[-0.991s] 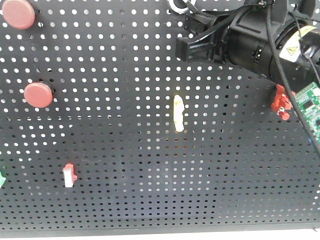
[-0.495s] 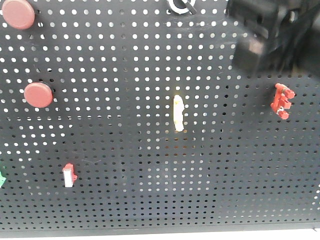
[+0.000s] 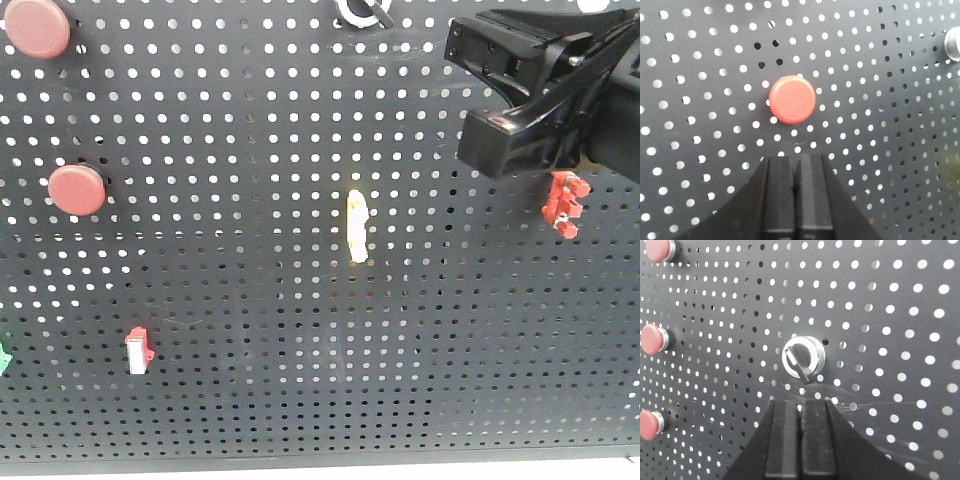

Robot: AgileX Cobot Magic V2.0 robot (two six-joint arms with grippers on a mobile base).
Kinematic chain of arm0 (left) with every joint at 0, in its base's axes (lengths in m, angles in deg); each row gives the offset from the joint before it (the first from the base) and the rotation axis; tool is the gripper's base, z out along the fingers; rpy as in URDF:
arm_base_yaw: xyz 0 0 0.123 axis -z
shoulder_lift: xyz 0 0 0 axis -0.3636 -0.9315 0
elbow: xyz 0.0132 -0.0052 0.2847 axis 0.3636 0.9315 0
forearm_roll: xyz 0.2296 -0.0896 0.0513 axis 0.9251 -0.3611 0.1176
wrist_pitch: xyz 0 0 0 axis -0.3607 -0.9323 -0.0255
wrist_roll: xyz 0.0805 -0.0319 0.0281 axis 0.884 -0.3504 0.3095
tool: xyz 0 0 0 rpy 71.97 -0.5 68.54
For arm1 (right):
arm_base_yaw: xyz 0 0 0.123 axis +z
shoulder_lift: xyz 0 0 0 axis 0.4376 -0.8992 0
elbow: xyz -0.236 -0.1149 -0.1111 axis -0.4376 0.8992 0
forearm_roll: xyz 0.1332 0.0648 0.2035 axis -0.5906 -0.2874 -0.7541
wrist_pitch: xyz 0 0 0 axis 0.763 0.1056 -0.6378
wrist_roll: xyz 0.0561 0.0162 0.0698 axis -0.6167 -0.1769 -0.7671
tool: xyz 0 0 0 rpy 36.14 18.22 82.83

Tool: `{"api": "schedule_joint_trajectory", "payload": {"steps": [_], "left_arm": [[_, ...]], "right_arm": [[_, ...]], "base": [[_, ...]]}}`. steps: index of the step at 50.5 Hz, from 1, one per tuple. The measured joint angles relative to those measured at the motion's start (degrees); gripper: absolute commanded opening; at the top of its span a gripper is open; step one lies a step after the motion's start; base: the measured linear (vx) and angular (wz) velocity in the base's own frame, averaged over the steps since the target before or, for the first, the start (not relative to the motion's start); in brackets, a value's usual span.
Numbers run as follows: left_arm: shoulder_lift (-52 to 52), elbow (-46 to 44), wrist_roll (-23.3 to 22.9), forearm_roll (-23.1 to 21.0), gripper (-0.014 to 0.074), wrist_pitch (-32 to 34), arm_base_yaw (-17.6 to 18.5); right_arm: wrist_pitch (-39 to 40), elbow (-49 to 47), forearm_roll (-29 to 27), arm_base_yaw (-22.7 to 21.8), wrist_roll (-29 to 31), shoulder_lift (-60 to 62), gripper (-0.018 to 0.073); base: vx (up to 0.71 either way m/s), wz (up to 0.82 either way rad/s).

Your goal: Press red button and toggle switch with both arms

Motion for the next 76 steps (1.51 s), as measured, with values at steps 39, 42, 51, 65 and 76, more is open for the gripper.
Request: {"api": "schedule_joint_trajectory", "payload": {"steps": [39,42,51,65,76], "left_arm": [[35.89,55.00,-0.36,-9.07,0.0001,2.32,-21.93],[39.33,58.24,-0.36,-9.12,0.0001,3.35,-22.89],[47.49,60.51,-0.36,-9.12,0.0001,3.11,-23.39],[47.98,60.51,-0.36,-9.12,0.0001,1.29,-23.39],[47.98,60.51,-0.36,-9.12,0.0001,1.29,-23.39]], "right_arm": [[0.00,0.00,0.00,-0.05,0.00,0.00,0.0000],[0.00,0.00,0.00,-0.05,0.00,0.00,0.0000],[-0.05,0.00,0.00,-0.05,0.00,0.00,0.0000],[-0.41,0.00,0.00,-0.06,0.00,0.00,0.0000],[-0.52,0.00,0.00,-0.06,0.00,0.00,0.0000]], "base": [[0.00,0.00],[0.00,0.00],[0.00,0.00],[0.00,0.00],[0.00,0.00]]}}
